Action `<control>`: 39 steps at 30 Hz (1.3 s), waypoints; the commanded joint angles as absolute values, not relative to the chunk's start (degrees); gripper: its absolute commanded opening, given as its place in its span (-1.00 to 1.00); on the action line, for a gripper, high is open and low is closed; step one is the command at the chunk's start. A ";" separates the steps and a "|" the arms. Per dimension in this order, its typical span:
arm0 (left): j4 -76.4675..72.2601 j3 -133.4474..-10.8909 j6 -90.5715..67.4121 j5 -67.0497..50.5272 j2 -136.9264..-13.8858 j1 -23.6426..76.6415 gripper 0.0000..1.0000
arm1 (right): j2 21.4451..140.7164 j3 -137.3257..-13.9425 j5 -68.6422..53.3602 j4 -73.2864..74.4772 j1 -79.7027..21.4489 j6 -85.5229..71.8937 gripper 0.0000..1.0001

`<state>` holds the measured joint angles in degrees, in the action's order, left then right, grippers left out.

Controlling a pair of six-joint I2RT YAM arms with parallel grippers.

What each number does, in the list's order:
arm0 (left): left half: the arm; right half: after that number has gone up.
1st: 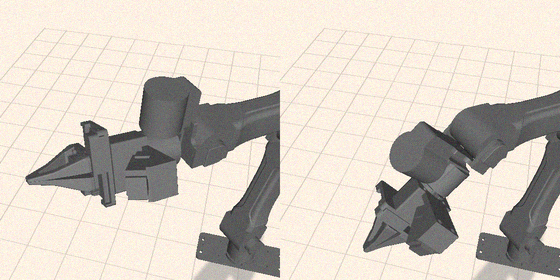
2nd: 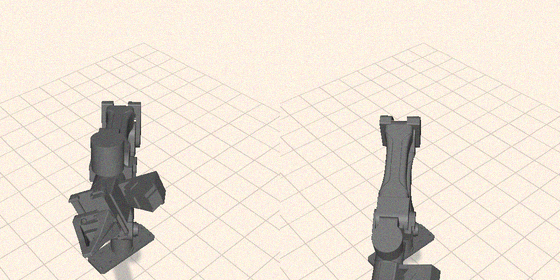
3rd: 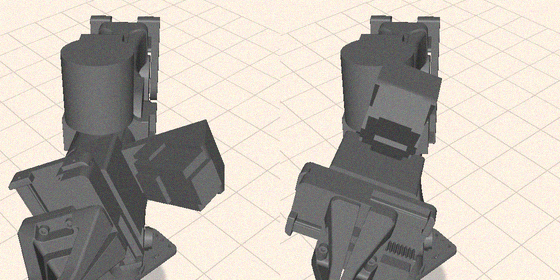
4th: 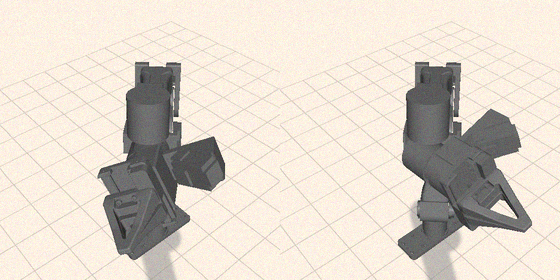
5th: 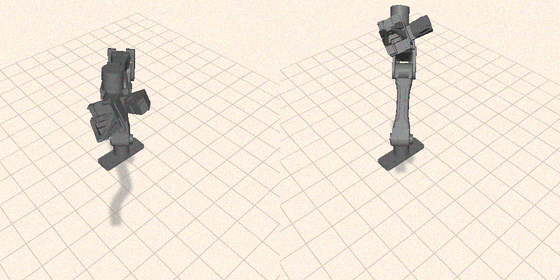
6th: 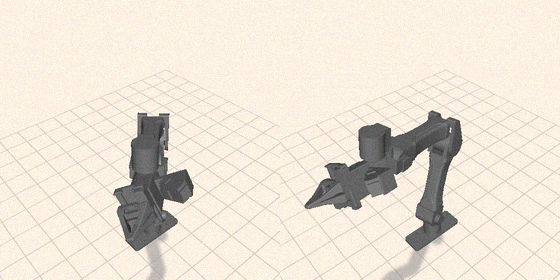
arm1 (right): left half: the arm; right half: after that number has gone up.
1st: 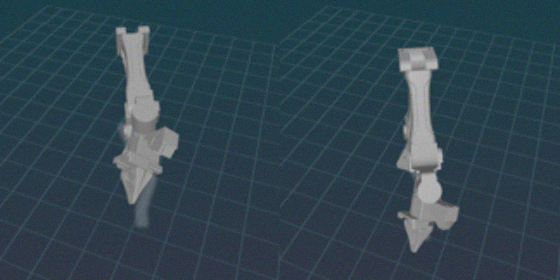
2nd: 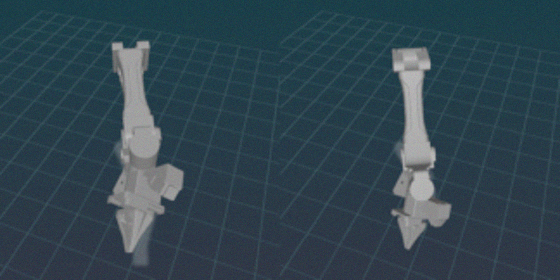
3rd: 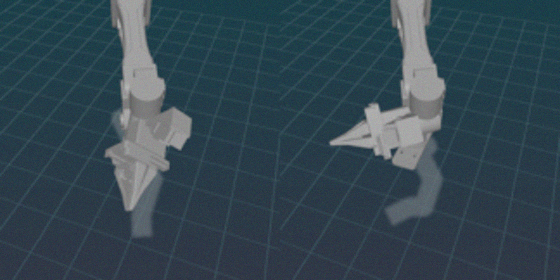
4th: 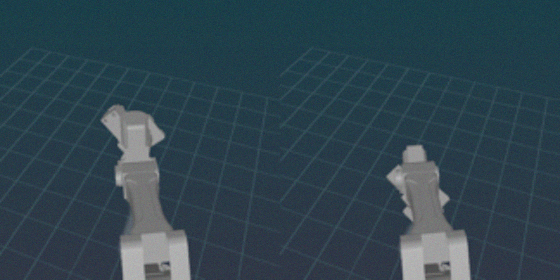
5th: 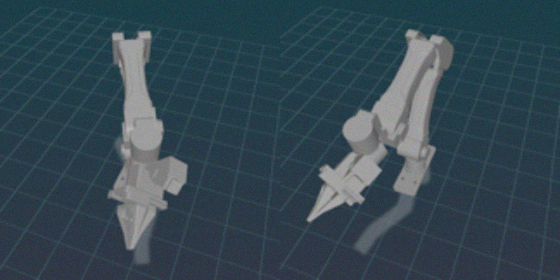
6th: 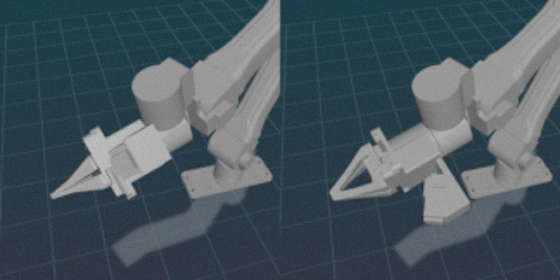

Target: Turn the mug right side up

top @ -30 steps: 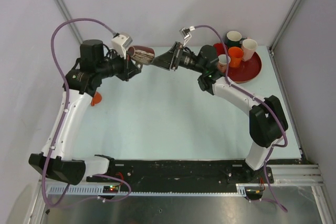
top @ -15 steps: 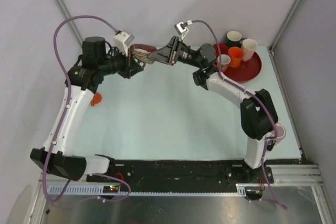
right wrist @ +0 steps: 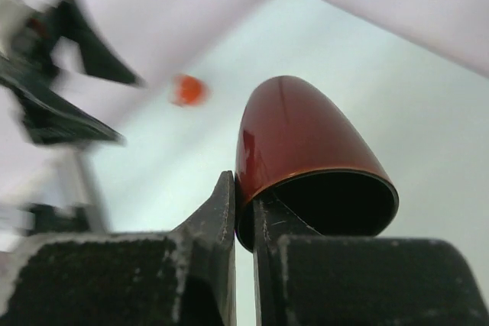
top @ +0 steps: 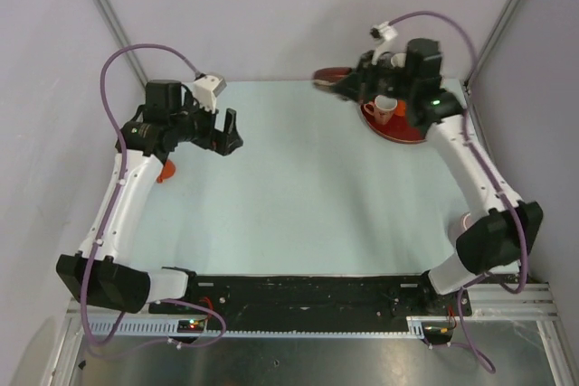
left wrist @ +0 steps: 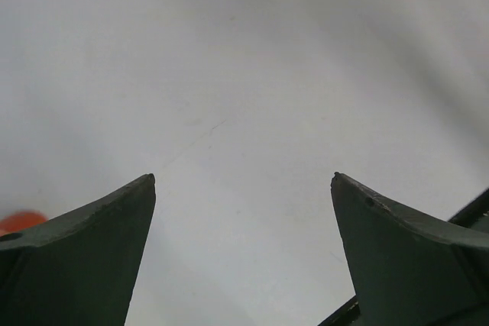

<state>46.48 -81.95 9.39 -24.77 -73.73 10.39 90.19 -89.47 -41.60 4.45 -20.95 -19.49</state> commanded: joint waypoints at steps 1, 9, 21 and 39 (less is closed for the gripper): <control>46.75 -80.51 12.19 -19.54 -71.19 7.47 0.99 | 87.20 -98.82 -35.28 45.49 -11.94 28.85 -1.00; 46.74 -77.06 13.56 -15.78 -71.78 5.15 0.99 | 97.13 -107.27 -14.24 63.95 -4.31 63.00 -1.00; 46.87 -78.01 15.39 -10.03 -76.28 3.57 0.99 | 118.61 -117.42 -2.75 61.87 -1.65 77.96 -1.00; 47.56 -82.42 16.24 -8.38 -84.39 3.06 0.99 | 130.10 -119.57 -5.95 53.97 -3.40 78.27 -1.00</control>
